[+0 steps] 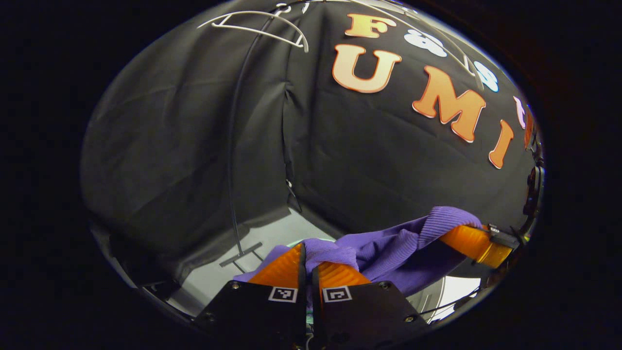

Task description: Grasp the clothes on the hanger with both hands and then place them into the laundry hamper below.

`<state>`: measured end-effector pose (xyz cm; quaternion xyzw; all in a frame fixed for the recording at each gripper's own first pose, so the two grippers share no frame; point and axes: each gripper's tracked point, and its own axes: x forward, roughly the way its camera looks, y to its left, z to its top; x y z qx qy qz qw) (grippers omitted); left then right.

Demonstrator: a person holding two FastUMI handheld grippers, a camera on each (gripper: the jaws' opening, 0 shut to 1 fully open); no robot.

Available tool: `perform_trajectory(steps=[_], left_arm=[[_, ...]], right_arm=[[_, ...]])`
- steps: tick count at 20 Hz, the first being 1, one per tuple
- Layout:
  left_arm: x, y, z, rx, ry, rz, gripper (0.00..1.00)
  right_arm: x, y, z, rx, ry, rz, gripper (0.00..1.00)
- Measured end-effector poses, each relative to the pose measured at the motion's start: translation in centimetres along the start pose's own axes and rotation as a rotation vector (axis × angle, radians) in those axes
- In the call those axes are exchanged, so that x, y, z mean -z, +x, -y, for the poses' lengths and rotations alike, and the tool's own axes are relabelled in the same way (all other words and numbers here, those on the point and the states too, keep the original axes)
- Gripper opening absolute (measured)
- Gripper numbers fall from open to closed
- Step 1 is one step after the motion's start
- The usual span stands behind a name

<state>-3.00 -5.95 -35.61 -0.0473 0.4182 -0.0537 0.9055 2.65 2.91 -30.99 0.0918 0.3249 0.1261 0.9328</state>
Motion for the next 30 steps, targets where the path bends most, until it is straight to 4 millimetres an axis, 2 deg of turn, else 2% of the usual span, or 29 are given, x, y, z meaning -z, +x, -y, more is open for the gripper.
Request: perform_trajectory(steps=[1, 2, 3, 6, 8, 11, 15, 19, 21, 22, 26, 28, 30], left_arm=[[0.8, 0.3, 0.3, 0.005, 0.005, -0.028, 0.07], [1.3, 0.5, 0.4, 0.004, 0.012, -0.05, 0.08], [1.8, 0.9, 0.5, 0.005, 0.012, -0.071, 0.09], [4.3, 2.4, 0.9, 0.011, -0.01, -0.14, 0.1], [5.8, 2.8, 1.5, 0.016, -0.017, -0.181, 0.09], [7.7, 3.5, 2.2, 0.034, -0.045, -0.252, 0.09], [10.4, 3.7, 1.8, 0.008, -0.046, -0.34, 0.1], [11.2, 4.0, 2.0, 0.003, -0.027, -0.38, 0.1], [11.0, 3.5, 1.8, 0.0, -0.037, -0.368, 0.13], [10.7, 3.0, 1.9, 0.001, -0.045, -0.361, 0.21], [10.5, 3.0, 0.0, -0.063, -0.029, -0.347, 0.72], [11.5, 3.1, -0.6, -0.08, -0.041, -0.364, 0.97], [11.7, 3.0, -0.6, -0.085, -0.061, -0.372, 0.97]], right_arm=[[1.0, 0.4, 0.2, 0.014, 0.023, -0.029, 0.14], [2.2, 1.0, 0.8, 0.025, 0.044, -0.054, 0.19], [3.1, 1.4, 1.0, 0.032, 0.06, -0.074, 0.14], [4.8, 2.8, 1.7, 0.058, 0.056, -0.11, 0.14], [6.4, 3.1, 2.4, 0.094, 0.084, -0.155, 0.14], [10.1, 3.4, 2.6, 0.113, 0.133, -0.236, 0.15], [13.3, 3.9, 3.6, 0.158, 0.136, -0.353, 0.15], [15.4, 4.0, 3.9, 0.172, 0.191, -0.431, 0.15], [16.3, 3.7, 3.8, 0.159, 0.238, -0.443, 0.19], [16.2, 3.8, 3.9, 0.155, 0.254, -0.445, 0.36], [16.4, 3.7, 4.4, 0.175, 0.261, -0.447, 0.94], [16.6, 3.7, 4.4, 0.178, 0.264, -0.452, 0.97], [16.8, 3.6, 4.2, 0.18, 0.268, -0.456, 0.98]])
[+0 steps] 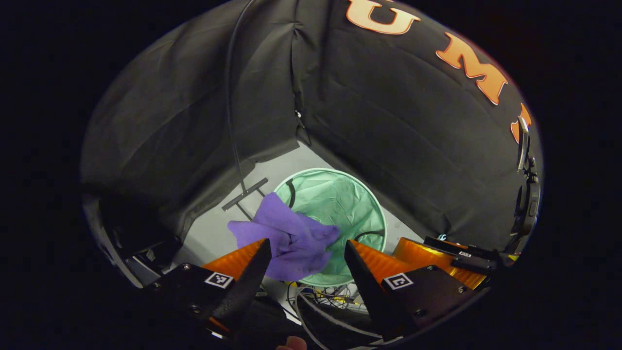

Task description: Grasp the clothes on the hanger with both hands and then place them into the laundry hamper below.

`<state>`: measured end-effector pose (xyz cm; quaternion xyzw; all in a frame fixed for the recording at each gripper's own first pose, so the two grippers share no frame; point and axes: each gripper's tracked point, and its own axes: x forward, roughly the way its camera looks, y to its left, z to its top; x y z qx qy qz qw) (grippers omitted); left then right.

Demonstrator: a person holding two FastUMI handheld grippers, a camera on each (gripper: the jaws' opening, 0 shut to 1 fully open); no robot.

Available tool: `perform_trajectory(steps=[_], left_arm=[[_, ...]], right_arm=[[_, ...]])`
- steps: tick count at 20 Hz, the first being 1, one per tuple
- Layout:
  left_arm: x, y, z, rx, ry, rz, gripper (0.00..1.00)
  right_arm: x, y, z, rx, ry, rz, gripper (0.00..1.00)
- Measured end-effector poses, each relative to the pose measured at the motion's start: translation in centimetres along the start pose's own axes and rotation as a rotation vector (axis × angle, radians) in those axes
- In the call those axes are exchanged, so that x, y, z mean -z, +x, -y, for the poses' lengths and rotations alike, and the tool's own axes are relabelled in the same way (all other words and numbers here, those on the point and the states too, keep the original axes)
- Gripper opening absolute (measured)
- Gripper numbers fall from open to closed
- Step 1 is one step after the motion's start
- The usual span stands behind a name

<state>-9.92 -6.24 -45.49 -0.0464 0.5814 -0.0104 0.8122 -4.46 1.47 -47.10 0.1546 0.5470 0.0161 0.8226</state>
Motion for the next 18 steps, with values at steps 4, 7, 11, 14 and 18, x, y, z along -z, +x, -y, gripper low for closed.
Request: perform_trajectory(steps=[4, 7, 11, 14, 18], left_arm=[[0.3, -0.3, -0.3, -0.003, -0.014, -0.001, 0.97], [0.2, -0.7, -0.3, -0.001, -0.014, 0.008, 0.97], [-2.2, -3.3, -0.4, 0.027, -0.012, 0.12, 0.97], [-5.8, -7.4, -0.9, 0.031, 0.032, 0.269, 0.97], [-11.5, -13.8, -1.0, 0.061, 0.026, 0.455, 0.97]], right_arm=[[-0.1, -0.4, 0.5, 0.001, -0.002, 0.004, 0.98], [-0.2, -0.6, 0.0, 0.007, -0.018, 0.014, 0.98], [-2.1, -2.6, -1.4, 0.001, -0.05, 0.1, 0.99], [-5.3, -6.2, -3.3, -0.005, -0.136, 0.226, 0.99], [-9.7, -13.4, -7.5, -0.026, -0.189, 0.421, 0.98]])
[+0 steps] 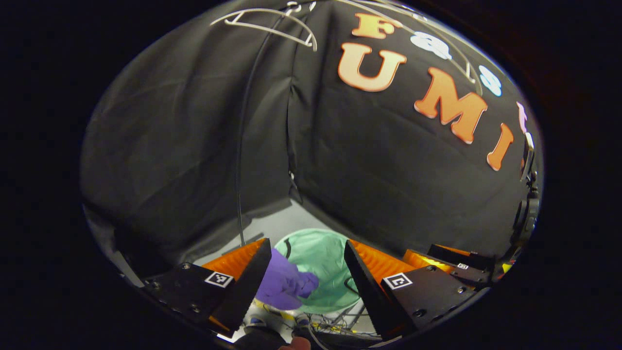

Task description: Grasp the clothes on the hanger with both hands and then place them into the laundry hamper below.

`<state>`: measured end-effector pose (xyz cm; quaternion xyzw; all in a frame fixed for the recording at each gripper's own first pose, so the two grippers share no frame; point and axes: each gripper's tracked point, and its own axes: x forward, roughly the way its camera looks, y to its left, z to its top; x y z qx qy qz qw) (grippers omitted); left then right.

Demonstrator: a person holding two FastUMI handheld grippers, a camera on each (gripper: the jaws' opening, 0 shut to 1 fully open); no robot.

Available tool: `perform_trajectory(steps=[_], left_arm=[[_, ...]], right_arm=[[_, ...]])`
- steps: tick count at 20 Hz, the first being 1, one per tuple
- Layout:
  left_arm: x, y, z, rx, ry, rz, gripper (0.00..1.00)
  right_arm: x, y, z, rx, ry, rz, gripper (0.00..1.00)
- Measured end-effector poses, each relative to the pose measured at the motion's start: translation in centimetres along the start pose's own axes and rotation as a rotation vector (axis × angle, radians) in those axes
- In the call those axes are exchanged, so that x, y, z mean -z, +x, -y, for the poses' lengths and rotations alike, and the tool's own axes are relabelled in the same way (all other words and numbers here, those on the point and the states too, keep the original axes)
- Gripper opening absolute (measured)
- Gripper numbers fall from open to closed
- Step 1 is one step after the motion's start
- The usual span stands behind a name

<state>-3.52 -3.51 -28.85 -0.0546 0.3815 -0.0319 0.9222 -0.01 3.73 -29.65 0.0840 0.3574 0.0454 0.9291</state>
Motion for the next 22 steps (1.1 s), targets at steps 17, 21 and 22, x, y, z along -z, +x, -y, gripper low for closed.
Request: perform_trajectory(steps=[17, 21, 22], left_arm=[[-18.0, -15.3, -0.6, 0.02, 0.087, 0.58, 0.92], [-17.7, -19.6, 2.0, 0.008, 0.087, 0.642, 0.92], [-17.5, -20.8, 2.6, 0.0, 0.092, 0.654, 0.92]], right_arm=[[-14.1, -16.3, 1.7, 0.224, -0.006, 0.518, 0.97], [-14.7, -20.2, 3.3, 0.204, -0.039, 0.555, 0.91], [-14.6, -21.4, 4.1, 0.212, -0.046, 0.563, 0.92]])
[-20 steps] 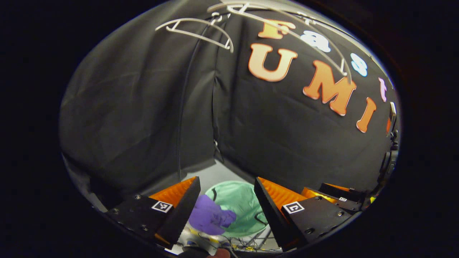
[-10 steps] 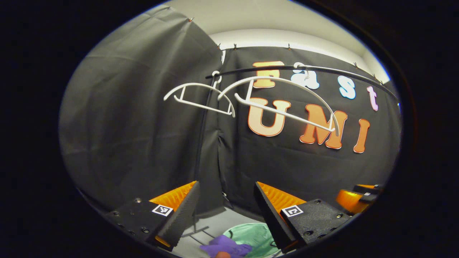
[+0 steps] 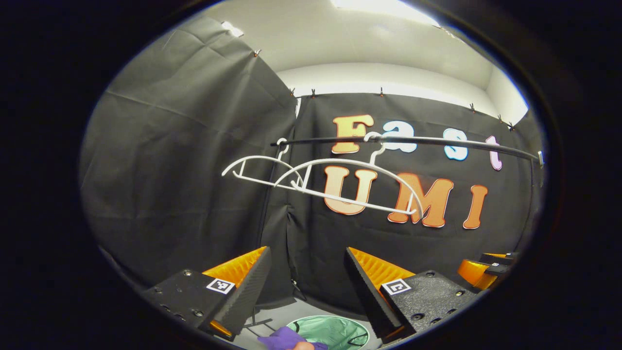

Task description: Grasp the clothes on the hanger with both hands and then place them into the laundry hamper below.

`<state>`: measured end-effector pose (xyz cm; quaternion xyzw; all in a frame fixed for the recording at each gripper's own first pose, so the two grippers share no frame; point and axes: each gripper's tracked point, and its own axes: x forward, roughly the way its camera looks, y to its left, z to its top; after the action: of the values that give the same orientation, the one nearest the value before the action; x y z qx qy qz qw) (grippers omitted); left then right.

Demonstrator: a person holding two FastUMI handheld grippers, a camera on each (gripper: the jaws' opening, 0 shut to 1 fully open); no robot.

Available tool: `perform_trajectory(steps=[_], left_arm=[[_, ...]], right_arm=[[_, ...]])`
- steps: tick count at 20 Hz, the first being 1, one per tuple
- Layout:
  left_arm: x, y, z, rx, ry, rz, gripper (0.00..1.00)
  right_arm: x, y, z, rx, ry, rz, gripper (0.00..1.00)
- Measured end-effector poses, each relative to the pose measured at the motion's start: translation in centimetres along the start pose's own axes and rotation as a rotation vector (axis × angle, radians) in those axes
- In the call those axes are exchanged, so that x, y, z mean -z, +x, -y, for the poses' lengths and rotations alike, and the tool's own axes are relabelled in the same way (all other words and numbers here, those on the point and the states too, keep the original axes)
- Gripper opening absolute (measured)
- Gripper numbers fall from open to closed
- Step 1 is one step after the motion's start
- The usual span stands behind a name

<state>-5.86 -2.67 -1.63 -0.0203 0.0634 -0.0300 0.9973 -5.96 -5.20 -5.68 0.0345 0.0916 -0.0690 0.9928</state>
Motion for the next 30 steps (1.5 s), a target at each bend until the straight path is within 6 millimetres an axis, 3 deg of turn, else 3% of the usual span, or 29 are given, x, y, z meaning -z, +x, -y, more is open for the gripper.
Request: perform_trajectory(steps=[4, 6, 9, 10, 13, 14, 15, 17, 23, 25, 26, 27, 28, 29, 30], left_arm=[[-1.9, -3.5, 2.3, -0.021, 0.014, 0.047, 0.91], [-2.3, -5.3, 3.3, -0.037, 0.012, 0.054, 0.91], [-2.2, -7.8, 4.3, -0.062, 0.008, 0.05, 0.91], [-2.0, -8.5, 4.4, -0.069, 0.011, 0.042, 0.93], [-2.1, -10.2, 4.5, -0.09, 0.025, 0.033, 0.99], [-2.3, -10.7, 4.5, -0.098, 0.032, 0.038, 0.91], [-2.5, -11.3, 4.5, -0.104, 0.039, 0.043, 0.91], [-2.7, -12.2, 4.5, -0.114, 0.048, 0.049, 0.91], [-2.7, -13.8, 5.5, -0.107, 0.031, 0.06, 0.92], [-2.7, -13.9, 6.1, -0.095, 0.022, 0.064, 0.92], [-2.7, -14.2, 6.4, -0.087, 0.017, 0.063, 0.92], [-2.8, -14.2, 6.5, -0.082, 0.013, 0.063, 0.92], [-2.7, -14.3, 6.5, -0.082, 0.014, 0.063, 0.92], [-2.7, -14.4, 6.4, -0.086, 0.019, 0.06, 0.92], [-2.8, -14.5, 6.3, -0.088, 0.021, 0.058, 0.91]], right_arm=[[-2.0, -3.2, 3.2, -0.007, 0.019, 0.031, 1.0], [-2.7, -4.7, 4.5, -0.024, 0.025, 0.043, 0.88], [-3.3, -6.7, 6.7, -0.017, -0.014, 0.061, 0.88], [-3.6, -7.3, 7.2, -0.018, -0.025, 0.069, 0.97], [-3.7, -9.2, 7.6, -0.039, -0.028, 0.077, 0.97], [-3.8, -9.8, 7.8, -0.044, -0.026, 0.082, 0.97], [-3.9, -10.3, 8.1, -0.047, -0.025, 0.088, 1.0], [-3.9, -11.6, 8.7, -0.057, -0.02, 0.097, 0.88], [-3.5, -14.5, 9.9, -0.037, -0.001, 0.108, 0.88], [-3.3, -15.3, 10.2, -0.036, 0.008, 0.1, 0.97], [-3.3, -15.6, 10.4, -0.034, 0.012, 0.099, 0.97], [-3.4, -15.8, 10.7, -0.031, 0.013, 0.102, 0.88], [-3.5, -15.9, 10.8, -0.029, 0.013, 0.107, 0.88], [-3.6, -16.0, 10.8, -0.027, 0.011, 0.106, 0.97], [-3.7, -16.2, 10.8, -0.029, 0.011, 0.106, 0.97]])
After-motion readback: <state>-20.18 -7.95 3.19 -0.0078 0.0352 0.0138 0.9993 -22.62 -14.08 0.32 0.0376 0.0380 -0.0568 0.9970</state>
